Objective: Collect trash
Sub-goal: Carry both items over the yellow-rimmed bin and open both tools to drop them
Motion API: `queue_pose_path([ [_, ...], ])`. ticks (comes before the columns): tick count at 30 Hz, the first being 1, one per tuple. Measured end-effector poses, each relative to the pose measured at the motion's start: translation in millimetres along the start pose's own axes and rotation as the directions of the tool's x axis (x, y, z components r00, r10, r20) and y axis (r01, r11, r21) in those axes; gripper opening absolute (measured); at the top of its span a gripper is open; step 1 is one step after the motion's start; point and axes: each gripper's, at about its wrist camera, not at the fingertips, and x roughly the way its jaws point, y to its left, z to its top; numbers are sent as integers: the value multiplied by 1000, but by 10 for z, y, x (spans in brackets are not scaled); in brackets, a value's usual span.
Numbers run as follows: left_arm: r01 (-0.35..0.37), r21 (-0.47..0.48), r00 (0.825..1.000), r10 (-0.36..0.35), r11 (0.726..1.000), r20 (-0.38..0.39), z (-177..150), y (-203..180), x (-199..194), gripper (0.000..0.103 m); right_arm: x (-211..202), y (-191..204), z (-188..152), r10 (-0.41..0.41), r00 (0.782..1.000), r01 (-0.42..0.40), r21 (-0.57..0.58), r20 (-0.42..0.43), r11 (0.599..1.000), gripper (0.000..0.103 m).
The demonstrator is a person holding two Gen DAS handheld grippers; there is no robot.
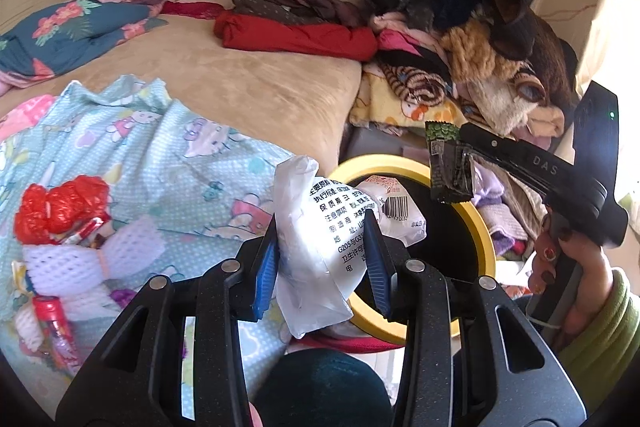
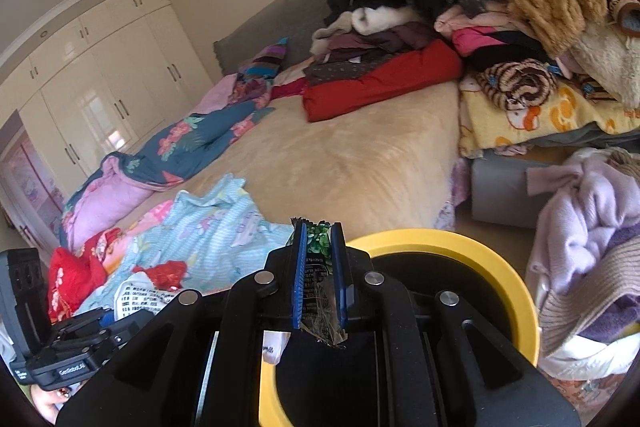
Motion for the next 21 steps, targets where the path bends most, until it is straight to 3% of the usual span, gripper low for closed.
queue_pose_path([
  [21,56,108,990,-41,993,-137,-230,-392,481,32,107,-502,-184,-79,996,82,80,-43,993,12],
])
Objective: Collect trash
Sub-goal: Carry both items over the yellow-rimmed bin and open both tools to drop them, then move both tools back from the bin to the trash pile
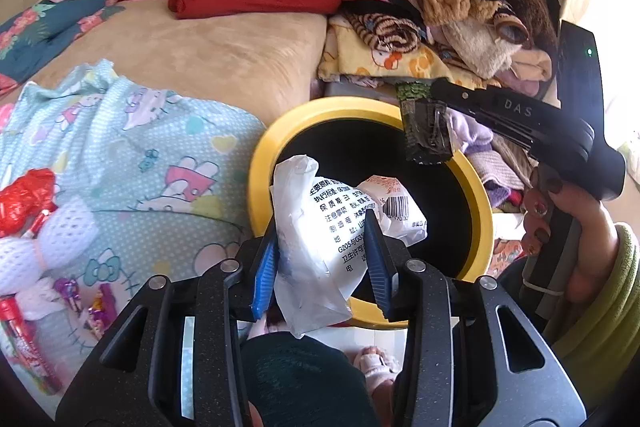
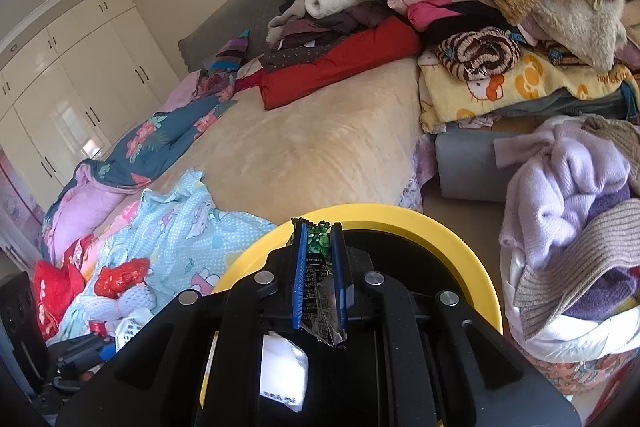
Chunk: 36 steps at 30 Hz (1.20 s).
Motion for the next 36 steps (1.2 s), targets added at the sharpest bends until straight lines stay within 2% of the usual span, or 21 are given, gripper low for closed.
queue_pose_path([
  [5,26,13,999,-26,1000,-20,-15,-44,106,35,42,-75,-23,5,1000,-5,16,-14,1000,15],
  [8,43,5,999,-43,999,-8,-26,-26,117,42,43,-96,-34,11,1000,-11,25,-14,1000,19],
  [10,43,-6,999,-43,999,13,-24,-8,93,58,31,-100,-44,9,1000,-9,27,-8,1000,37],
  [11,45,-13,999,-45,999,23,-19,0,75,61,20,-97,-49,7,1000,-7,27,-3,1000,40],
  [13,35,-28,998,-34,999,43,-9,29,33,75,3,-89,-58,-2,1000,1,20,5,1000,45],
  [17,20,-67,995,-14,998,94,13,127,-99,92,-67,-27,-70,-30,999,31,-21,36,999,57],
  [19,12,-86,992,-1,996,124,22,185,-181,92,-105,9,-68,-36,998,38,-35,56,999,63],
  [22,-4,-112,986,22,994,163,30,262,-299,92,-173,108,-68,-39,995,46,-69,93,997,67],
  [36,-56,-191,962,104,980,253,10,611,-703,92,-405,617,-112,5,988,17,-140,156,990,80],
])
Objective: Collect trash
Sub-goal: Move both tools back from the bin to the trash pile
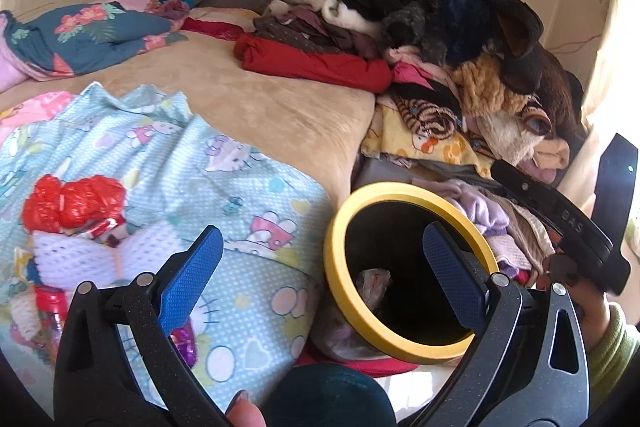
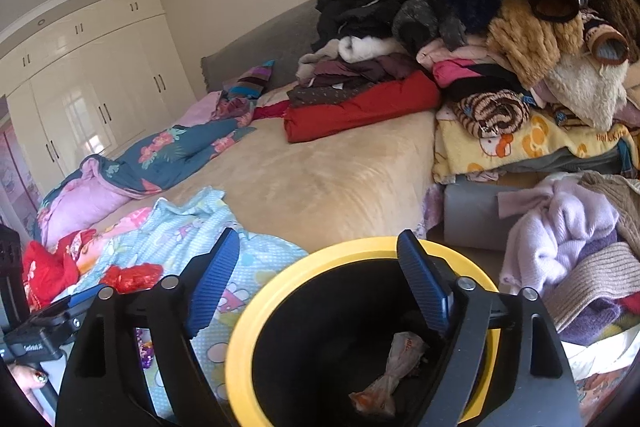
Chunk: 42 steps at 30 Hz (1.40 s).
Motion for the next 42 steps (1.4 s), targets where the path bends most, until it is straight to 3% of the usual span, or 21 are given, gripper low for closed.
queue_pose_path([
  [14,-57,-66,995,62,996,83,95,373,-309,92,-25,515,10,68,998,-69,-64,-12,996,83],
  [27,-138,-101,977,152,985,152,181,749,-606,92,75,1046,-23,131,989,-138,-127,-63,982,85],
  [42,-212,-217,953,251,953,169,150,1382,-809,92,263,1784,-293,236,956,-272,-228,-172,935,85],
])
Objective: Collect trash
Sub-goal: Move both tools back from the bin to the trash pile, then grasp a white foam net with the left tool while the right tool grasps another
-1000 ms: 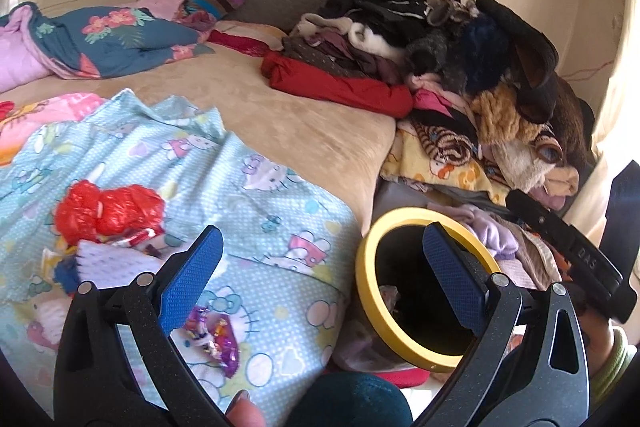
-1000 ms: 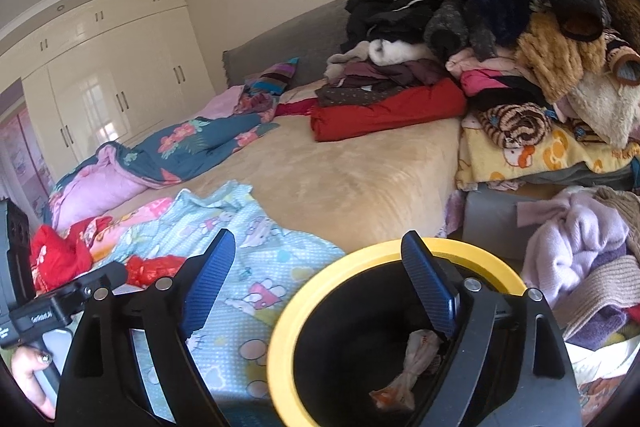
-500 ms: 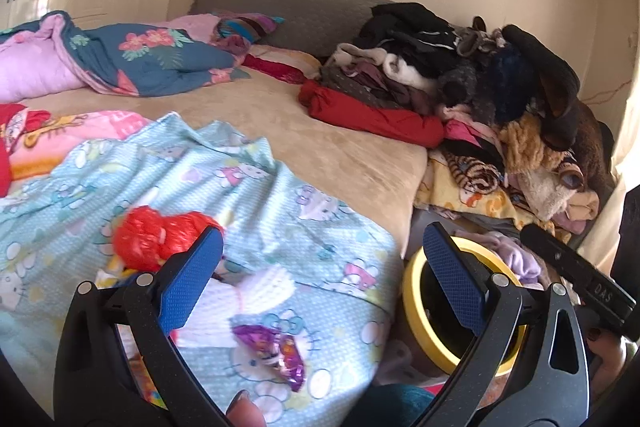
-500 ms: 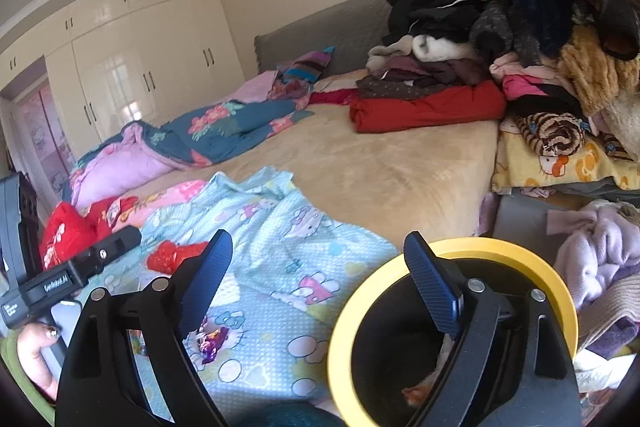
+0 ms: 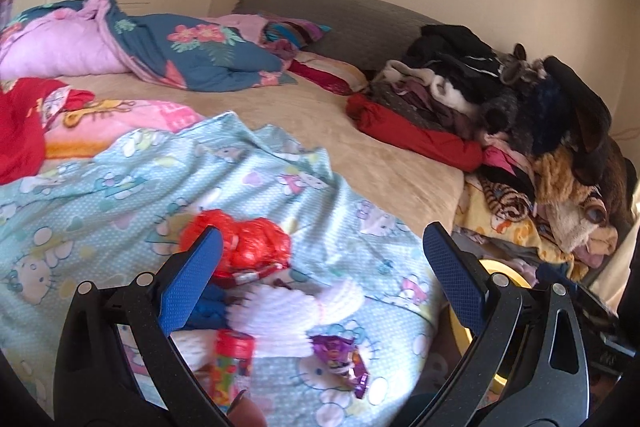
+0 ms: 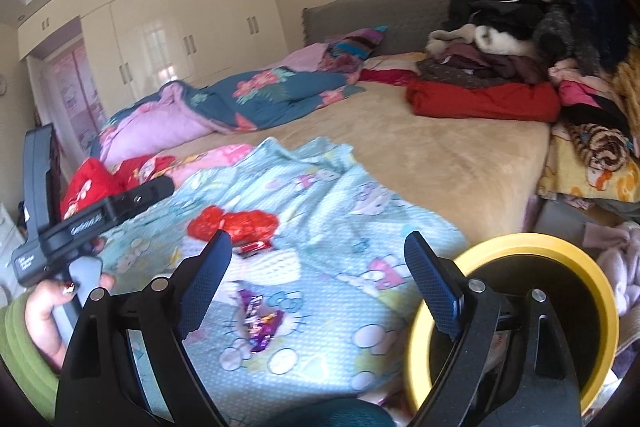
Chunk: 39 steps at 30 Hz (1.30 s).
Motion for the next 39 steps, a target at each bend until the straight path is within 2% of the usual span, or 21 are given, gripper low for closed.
queue_pose_path([
  [9,-57,-56,998,58,997,17,74,359,-52,92,256,410,-43,67,996,-72,-77,-59,994,85],
  [18,-109,-111,994,109,988,-6,75,741,-84,92,523,719,-65,109,986,-129,-172,-123,977,85],
  [29,-146,-130,986,134,981,-96,-148,1141,-78,92,941,940,-104,123,968,-180,-257,-221,950,85],
  [34,-135,-125,983,117,983,-145,-276,1289,-95,92,1133,992,-140,118,958,-192,-280,-261,941,85],
  [35,-130,-125,982,110,984,-151,-294,1298,-94,91,1170,1004,-143,119,956,-196,-286,-267,938,85],
  [39,-85,-150,979,54,985,-199,-402,1403,-68,76,1349,1055,-148,110,951,-204,-318,-290,926,85],
])
